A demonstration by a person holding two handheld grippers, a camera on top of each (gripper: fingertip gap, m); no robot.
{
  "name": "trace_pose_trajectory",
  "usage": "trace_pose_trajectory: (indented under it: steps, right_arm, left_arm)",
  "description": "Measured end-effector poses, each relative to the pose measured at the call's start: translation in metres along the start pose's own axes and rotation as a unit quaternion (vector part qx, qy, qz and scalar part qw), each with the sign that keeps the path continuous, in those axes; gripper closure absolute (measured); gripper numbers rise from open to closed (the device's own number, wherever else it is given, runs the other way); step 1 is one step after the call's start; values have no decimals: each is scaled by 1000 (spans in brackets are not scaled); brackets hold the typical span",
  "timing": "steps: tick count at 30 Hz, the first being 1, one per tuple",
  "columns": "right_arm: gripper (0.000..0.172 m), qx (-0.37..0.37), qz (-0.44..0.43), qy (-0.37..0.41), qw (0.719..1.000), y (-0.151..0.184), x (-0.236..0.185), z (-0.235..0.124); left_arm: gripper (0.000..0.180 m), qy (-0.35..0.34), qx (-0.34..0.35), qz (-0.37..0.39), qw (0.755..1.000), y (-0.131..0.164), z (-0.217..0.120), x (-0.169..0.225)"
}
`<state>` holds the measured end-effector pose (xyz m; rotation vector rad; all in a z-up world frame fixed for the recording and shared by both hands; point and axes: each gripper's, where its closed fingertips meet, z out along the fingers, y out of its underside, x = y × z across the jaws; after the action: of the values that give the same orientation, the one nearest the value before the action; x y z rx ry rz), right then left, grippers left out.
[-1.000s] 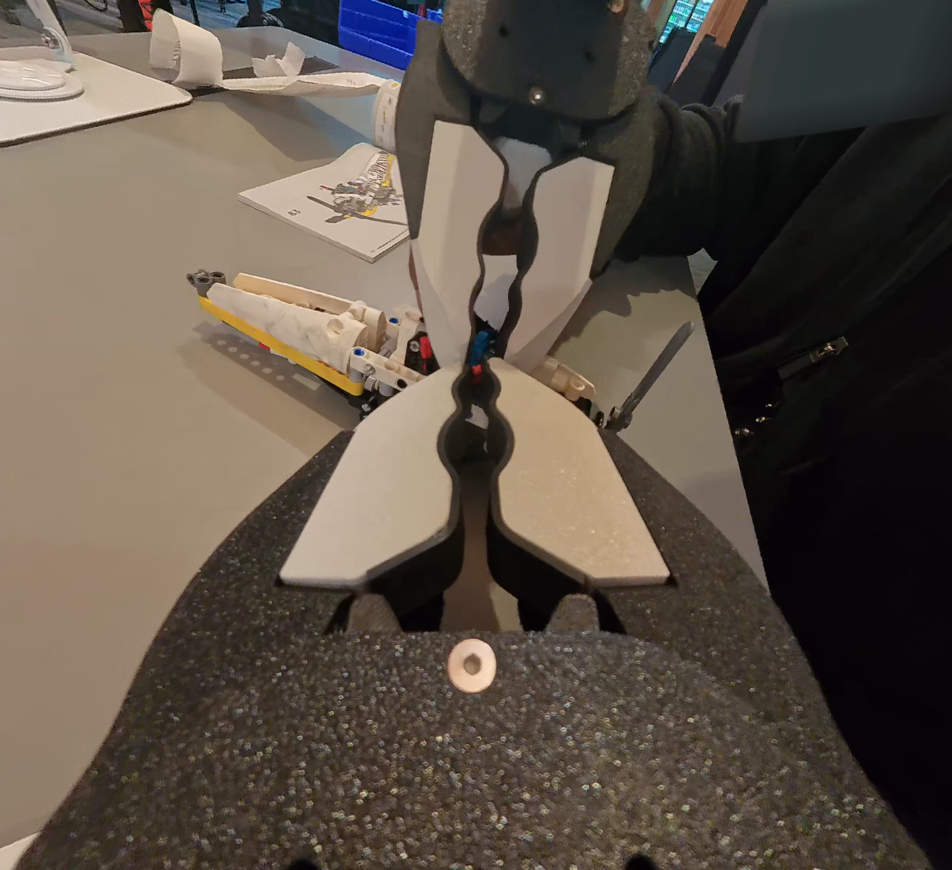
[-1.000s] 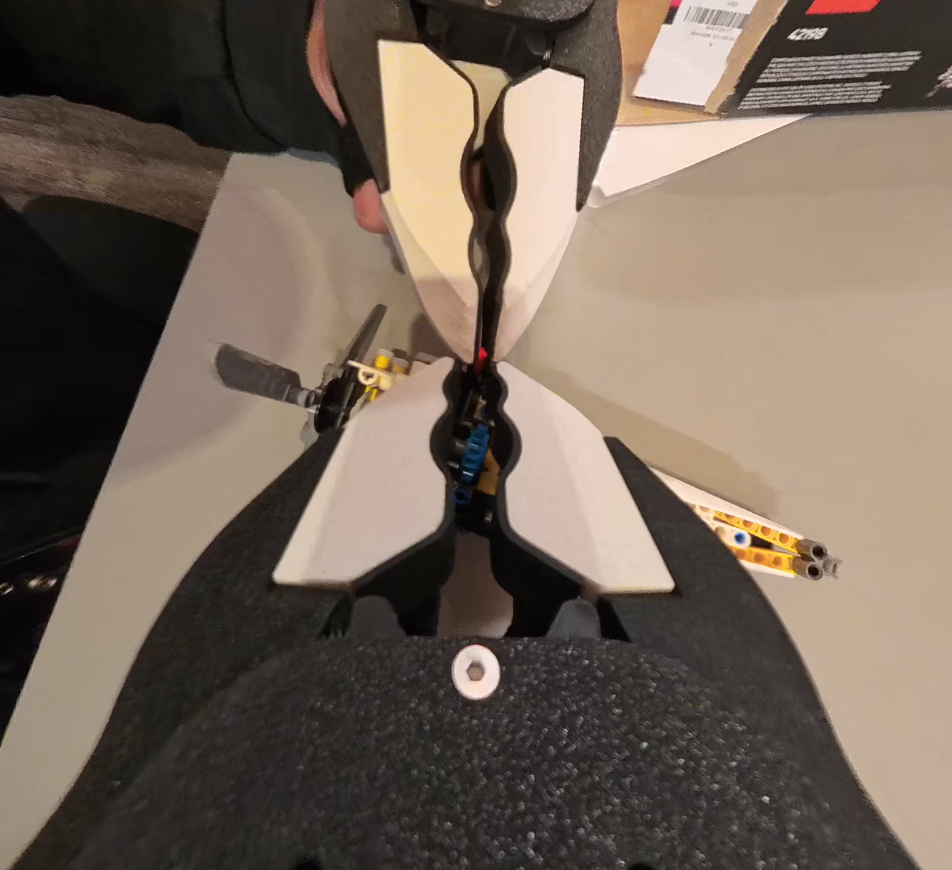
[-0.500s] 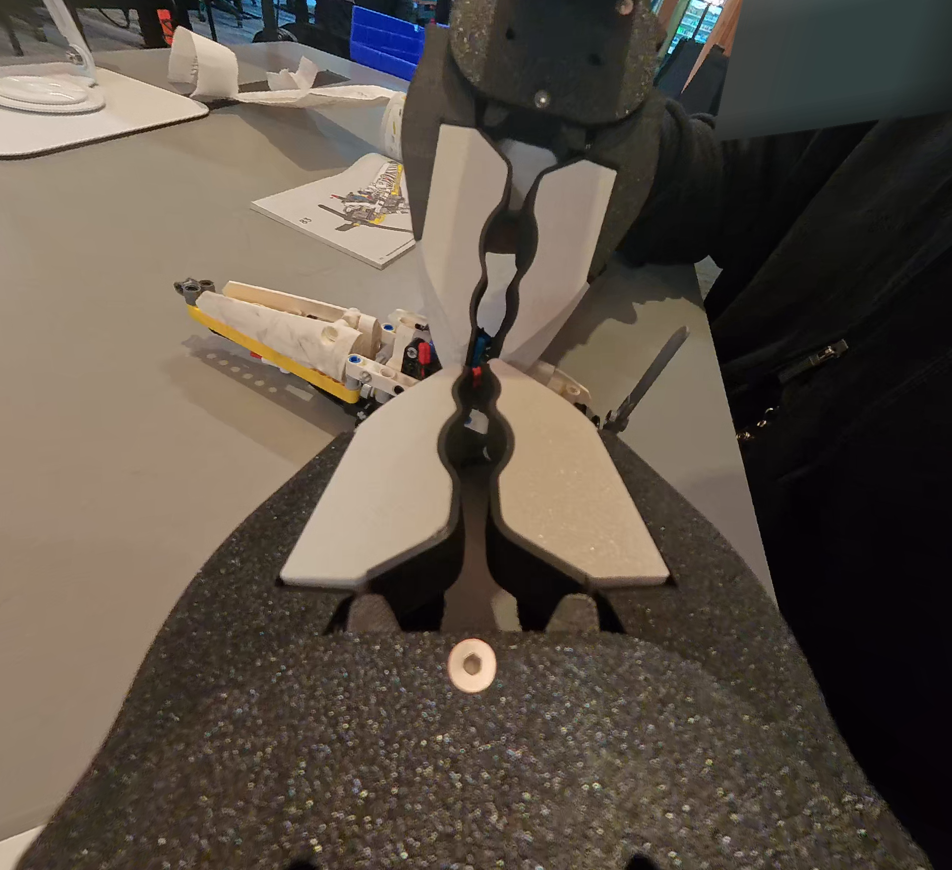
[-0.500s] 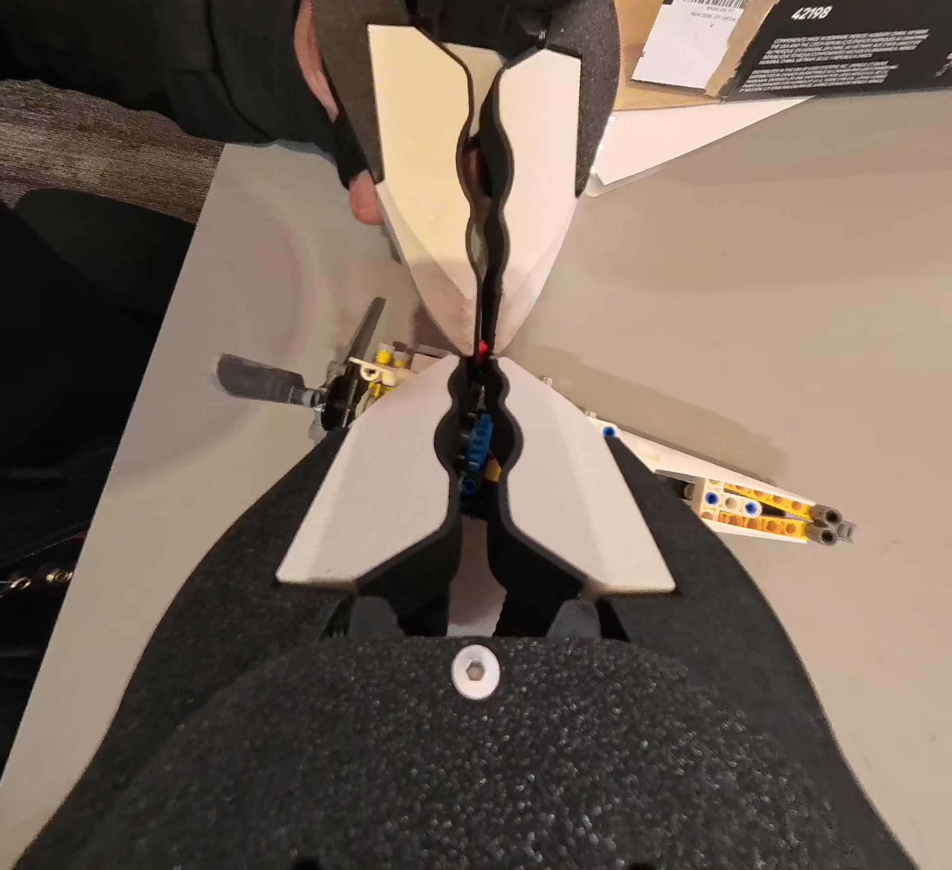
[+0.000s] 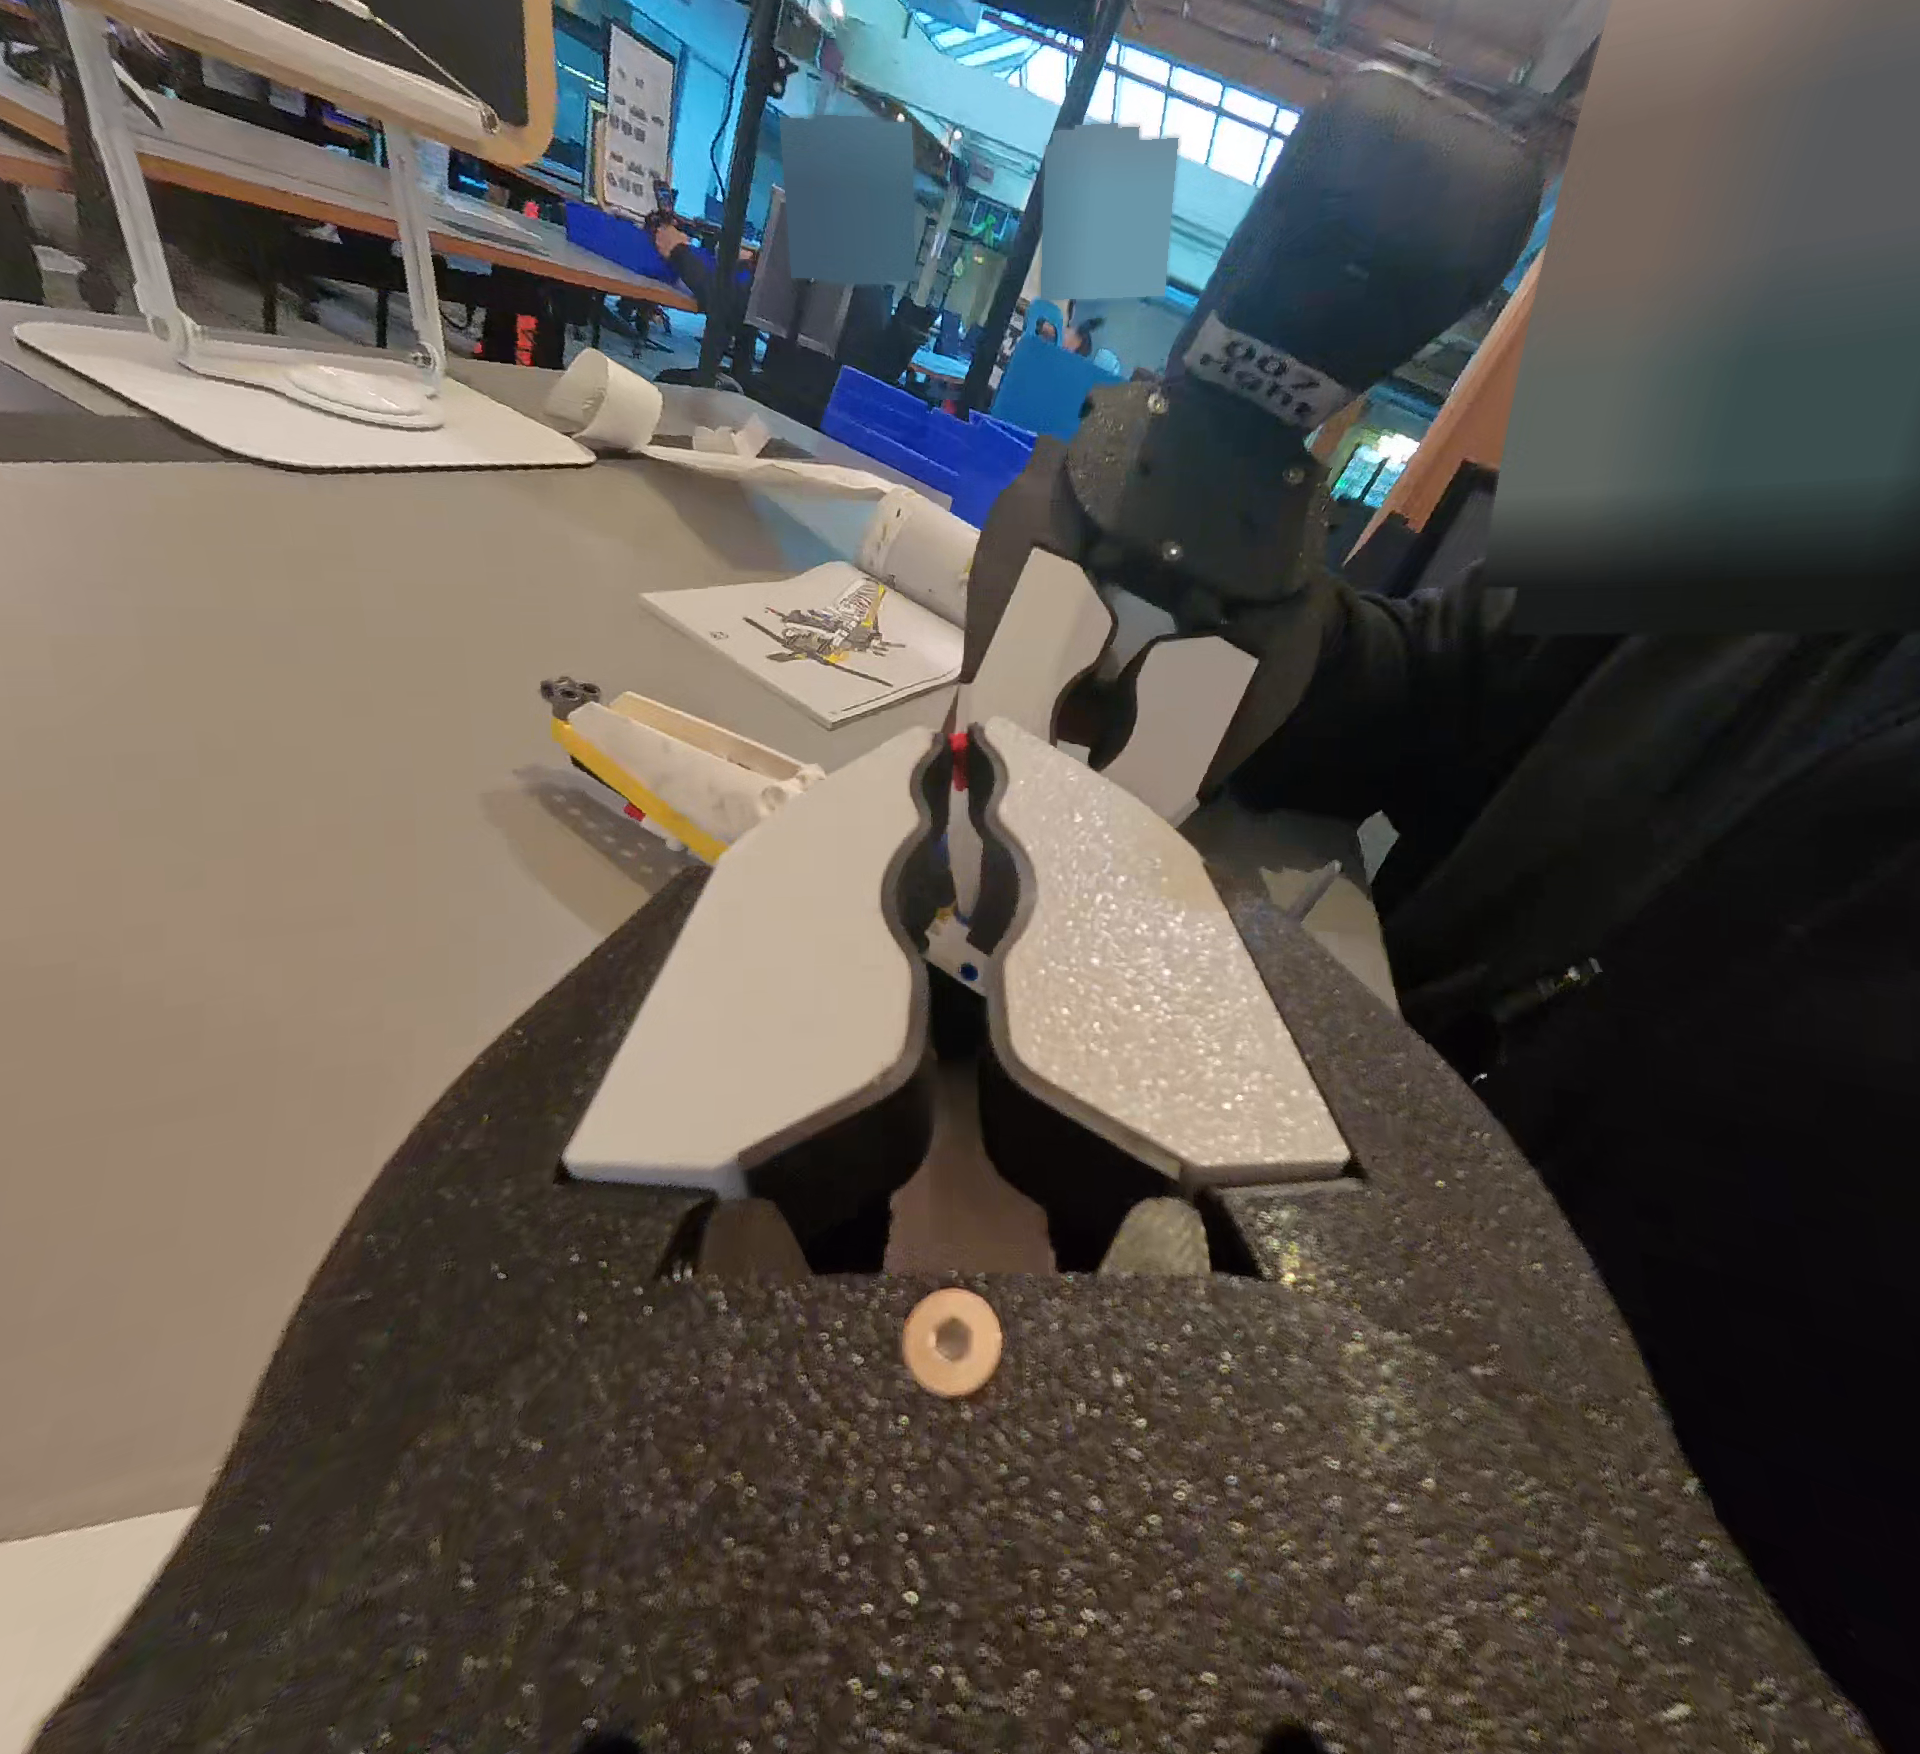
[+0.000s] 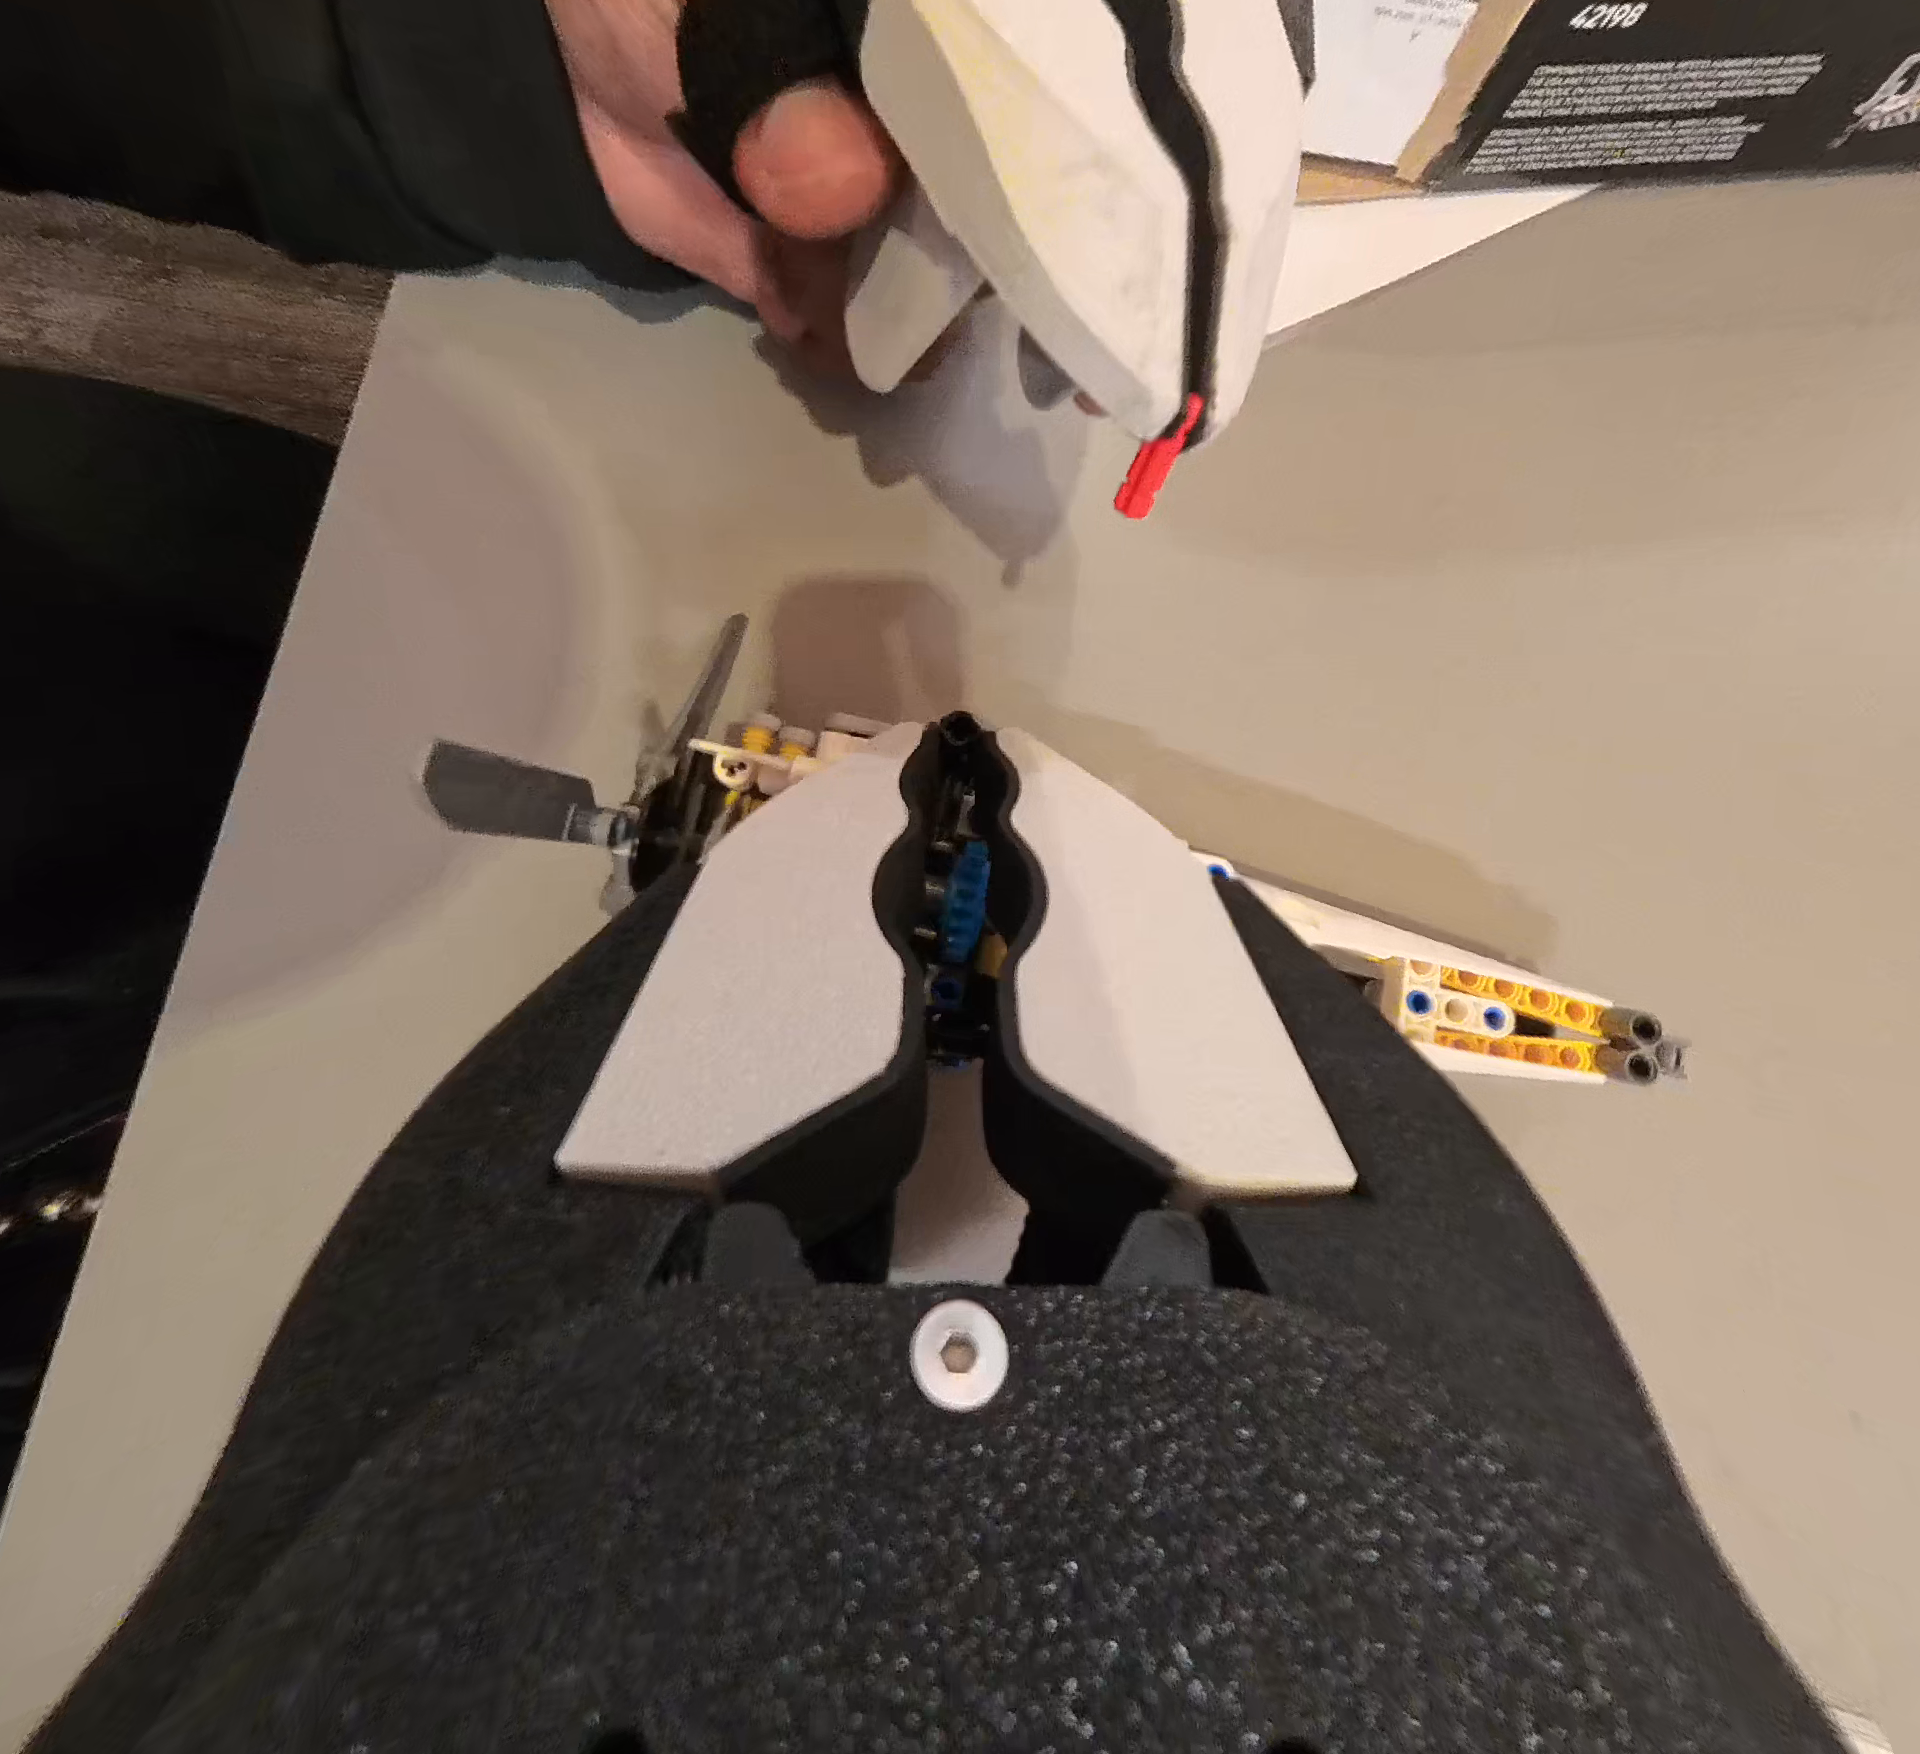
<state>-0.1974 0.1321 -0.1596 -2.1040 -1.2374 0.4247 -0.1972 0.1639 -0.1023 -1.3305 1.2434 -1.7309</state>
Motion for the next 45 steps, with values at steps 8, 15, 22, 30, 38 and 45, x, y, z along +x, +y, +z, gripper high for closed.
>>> trace_pose_trajectory:
  steps: [8, 15, 22, 30, 38, 45]
  right_arm:
    - [159, 148, 32, 28, 988, -27, 11, -41]
    - [153, 233, -26, 130, 963, -33, -5, -80]
    - [159, 279, -80, 228, 929, -40, -28, -115]
    - [168, 277, -77, 293, 912, -11, -53, -145]
    - [168, 183, 1, 442, 878, 99, -57, -240]
    - [162, -22, 193, 603, 774, 297, -45, -400]
  left_arm:
    - [175, 27, 45, -17, 998, -11, 6, 17]
    - [175, 26, 89, -50, 994, -24, 39, 60]
    - [175, 6, 110, -68, 992, -25, 63, 90]
    - [173, 12, 108, -61, 992, -10, 96, 124]
    - [141, 7, 113, 32, 993, -8, 131, 166]
    - [129, 53, 70, 77, 993, 26, 177, 199]
